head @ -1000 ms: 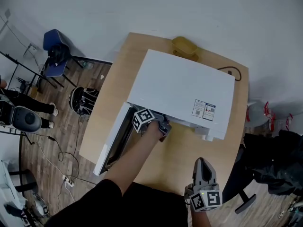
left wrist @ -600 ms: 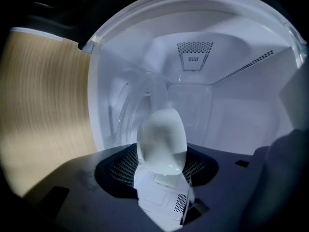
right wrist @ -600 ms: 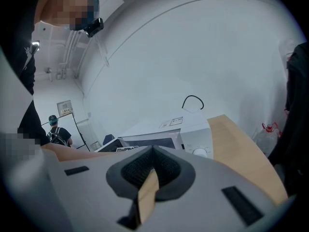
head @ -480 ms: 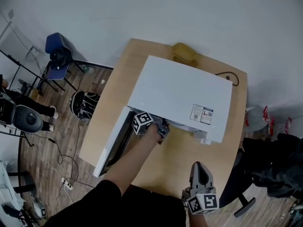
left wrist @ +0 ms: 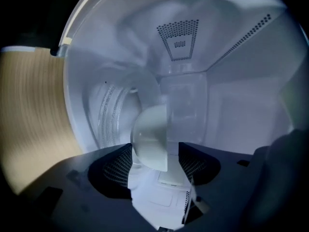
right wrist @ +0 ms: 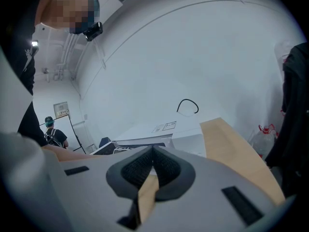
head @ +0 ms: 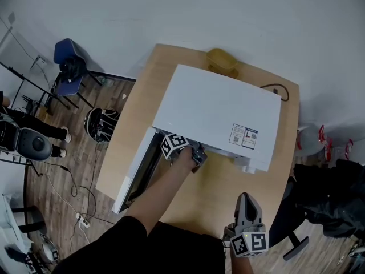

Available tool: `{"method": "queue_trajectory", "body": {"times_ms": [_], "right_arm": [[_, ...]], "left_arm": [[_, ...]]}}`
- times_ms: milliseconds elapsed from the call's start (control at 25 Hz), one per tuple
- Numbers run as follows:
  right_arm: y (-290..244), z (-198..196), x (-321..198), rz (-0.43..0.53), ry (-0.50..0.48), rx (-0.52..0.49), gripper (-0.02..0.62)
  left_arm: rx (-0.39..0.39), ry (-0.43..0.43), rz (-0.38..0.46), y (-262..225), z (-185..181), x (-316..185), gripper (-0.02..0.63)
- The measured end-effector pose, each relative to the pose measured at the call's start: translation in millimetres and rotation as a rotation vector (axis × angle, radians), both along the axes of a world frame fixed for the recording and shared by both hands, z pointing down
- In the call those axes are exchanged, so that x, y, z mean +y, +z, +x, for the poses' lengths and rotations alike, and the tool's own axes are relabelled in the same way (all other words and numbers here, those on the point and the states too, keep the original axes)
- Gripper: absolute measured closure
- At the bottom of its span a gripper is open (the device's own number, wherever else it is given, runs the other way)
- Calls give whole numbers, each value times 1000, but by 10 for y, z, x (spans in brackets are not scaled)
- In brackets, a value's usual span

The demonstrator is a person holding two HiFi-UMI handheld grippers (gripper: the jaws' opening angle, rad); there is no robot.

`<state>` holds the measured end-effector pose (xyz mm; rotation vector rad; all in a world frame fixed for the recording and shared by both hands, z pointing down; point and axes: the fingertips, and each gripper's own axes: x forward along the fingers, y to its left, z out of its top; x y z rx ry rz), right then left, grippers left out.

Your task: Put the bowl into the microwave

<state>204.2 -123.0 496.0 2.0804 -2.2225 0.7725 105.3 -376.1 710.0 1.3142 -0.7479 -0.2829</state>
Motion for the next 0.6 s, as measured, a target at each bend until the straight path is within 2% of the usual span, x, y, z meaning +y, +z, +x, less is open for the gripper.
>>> {"method": "queue_trajectory", "body": {"times_ms": [120,240,360,480,520,600], "right_arm": [[57,-28,-21,-11,-16,1,535],[119,-102,-45,-23,-45,13,535],[141,-183,-50,-22,-64,10,535],[142,-260,-42,-25,-75,2,535],[137,-286,-39,-26,-79,0,536],[127,-330,-36,-26,-88,0,537]], "left_arm": [[-65,60,10,-3,-12,51,330],[-75,113,-4,23,-12,95,330],[-59,158,-31,20,-16,160,330],[-14,145,-63,-13,-51,229,332],[9,139,-69,-14,-54,252,362],[40,141,-75,4,-46,301,373]]}}
